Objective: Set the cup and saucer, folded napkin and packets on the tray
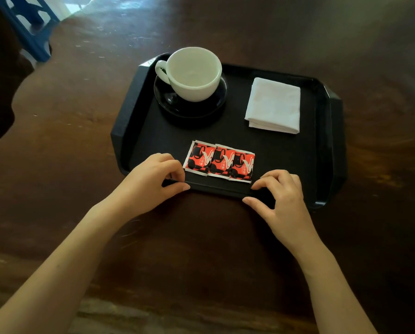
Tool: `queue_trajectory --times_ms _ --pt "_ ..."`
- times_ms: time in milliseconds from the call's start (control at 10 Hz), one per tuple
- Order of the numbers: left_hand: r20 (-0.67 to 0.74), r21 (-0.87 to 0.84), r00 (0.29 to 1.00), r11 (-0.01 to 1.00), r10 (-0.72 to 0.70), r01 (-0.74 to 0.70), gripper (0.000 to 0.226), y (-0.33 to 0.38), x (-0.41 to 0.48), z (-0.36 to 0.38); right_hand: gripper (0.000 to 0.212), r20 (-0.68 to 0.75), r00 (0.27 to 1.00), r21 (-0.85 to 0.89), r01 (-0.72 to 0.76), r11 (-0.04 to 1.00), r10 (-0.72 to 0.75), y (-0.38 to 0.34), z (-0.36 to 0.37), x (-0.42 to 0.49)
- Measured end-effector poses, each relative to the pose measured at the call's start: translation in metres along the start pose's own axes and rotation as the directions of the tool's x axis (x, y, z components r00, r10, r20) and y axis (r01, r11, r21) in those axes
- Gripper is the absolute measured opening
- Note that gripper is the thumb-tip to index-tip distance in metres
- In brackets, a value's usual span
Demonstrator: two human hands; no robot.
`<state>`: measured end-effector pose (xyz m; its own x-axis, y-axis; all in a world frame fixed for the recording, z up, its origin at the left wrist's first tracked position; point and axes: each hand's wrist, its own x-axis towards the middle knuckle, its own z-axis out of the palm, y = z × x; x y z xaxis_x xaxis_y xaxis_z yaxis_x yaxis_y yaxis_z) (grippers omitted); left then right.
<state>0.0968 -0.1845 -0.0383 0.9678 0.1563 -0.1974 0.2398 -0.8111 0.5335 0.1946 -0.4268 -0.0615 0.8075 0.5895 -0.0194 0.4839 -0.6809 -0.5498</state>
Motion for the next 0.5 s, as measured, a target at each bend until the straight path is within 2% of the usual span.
queue_trajectory --times_ms 100,200,400,500 --pt "-0.046 -0.016 0.999 1.000 0.023 -0.023 0.016 0.007 -0.008 -0.002 0.029 0.009 1.000 -0.002 0.022 1.000 -0.022 -0.003 -0.006 -0.001" --pt "0.022 -0.017 1.000 1.000 0.008 -0.008 0.013 0.017 -0.016 -0.009 0.025 0.005 0.999 -0.026 0.034 0.999 -0.033 -0.009 -0.011 -0.002" --pt "0.148 0.003 0.985 0.996 -0.093 0.094 0.007 0.043 -0.019 -0.032 0.036 0.236 0.966 -0.115 -0.080 0.990 0.106 -0.025 -0.039 0.000" --pt "0.177 0.123 0.977 0.988 -0.118 0.097 0.008 0.069 -0.019 -0.043 0.042 0.352 0.922 -0.178 -0.104 0.978 0.162 -0.030 -0.061 0.002"
